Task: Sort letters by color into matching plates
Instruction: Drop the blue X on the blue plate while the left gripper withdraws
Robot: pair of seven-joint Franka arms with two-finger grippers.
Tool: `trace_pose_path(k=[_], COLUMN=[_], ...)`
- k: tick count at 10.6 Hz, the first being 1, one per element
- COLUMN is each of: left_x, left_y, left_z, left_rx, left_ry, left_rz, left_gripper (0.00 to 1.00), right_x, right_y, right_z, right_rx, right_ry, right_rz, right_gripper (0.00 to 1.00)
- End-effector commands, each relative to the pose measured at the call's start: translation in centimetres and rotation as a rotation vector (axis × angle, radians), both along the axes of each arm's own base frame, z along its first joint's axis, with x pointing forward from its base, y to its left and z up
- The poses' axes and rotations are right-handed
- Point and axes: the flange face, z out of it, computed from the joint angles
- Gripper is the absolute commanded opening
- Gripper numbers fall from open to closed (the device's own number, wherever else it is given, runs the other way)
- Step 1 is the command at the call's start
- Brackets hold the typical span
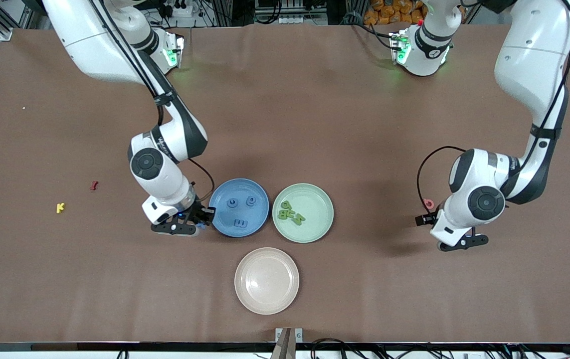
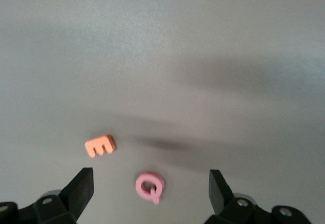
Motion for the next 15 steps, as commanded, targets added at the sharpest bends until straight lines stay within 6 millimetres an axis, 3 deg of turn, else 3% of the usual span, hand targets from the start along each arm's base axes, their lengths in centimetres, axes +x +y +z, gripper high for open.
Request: trace_pose_path(k=[1,4,7,10,11,12,13,15], left_x=[-3.4,-6.8,-9.8,-11.0,-10.8,-10.5,-10.2,-10.1], left_y=[1.3,3.3,3.7,4.5,4.9,5.7,5.7,5.3], left_z=[5.6,9.4,12.1,14.1,14.7,15.8,17.1,19.0], left_rx=[-0.050,-0.069,-0.093,-0.126,-0.135,-0.168,-0.181,-0.180], left_ry=[-0.005,-0.013,-0.032,-0.056,-0.069,-0.090,-0.116,-0.151], left_rz=[-0.015,-0.057,-0.049,-0.053,-0.041,-0.001,0.006,-0.005], left_gripper=[1.00,1.00,1.00,1.00,1.00,1.00,1.00,1.00], right_x=[0.8,-0.7,-1.7,-1.9,-1.9,-1.9,-1.9,-1.7], right_y=[4.8,8.1,10.5,11.2,11.3,11.2,11.2,11.0], right_z=[-0.5,-1.5,-2.0,-2.8,-2.8,-2.8,-2.8,-2.7], right_rx=[0.057,0.060,0.073,0.076,0.077,0.077,0.076,0.078], right_ry=[0.003,0.018,0.028,0.036,0.037,0.037,0.035,0.032], right_rz=[-0.070,-0.057,-0.047,-0.050,-0.048,-0.048,-0.047,-0.049], right_gripper=[0.24,0.24,0.25,0.27,0.34,0.52,1.00,1.00])
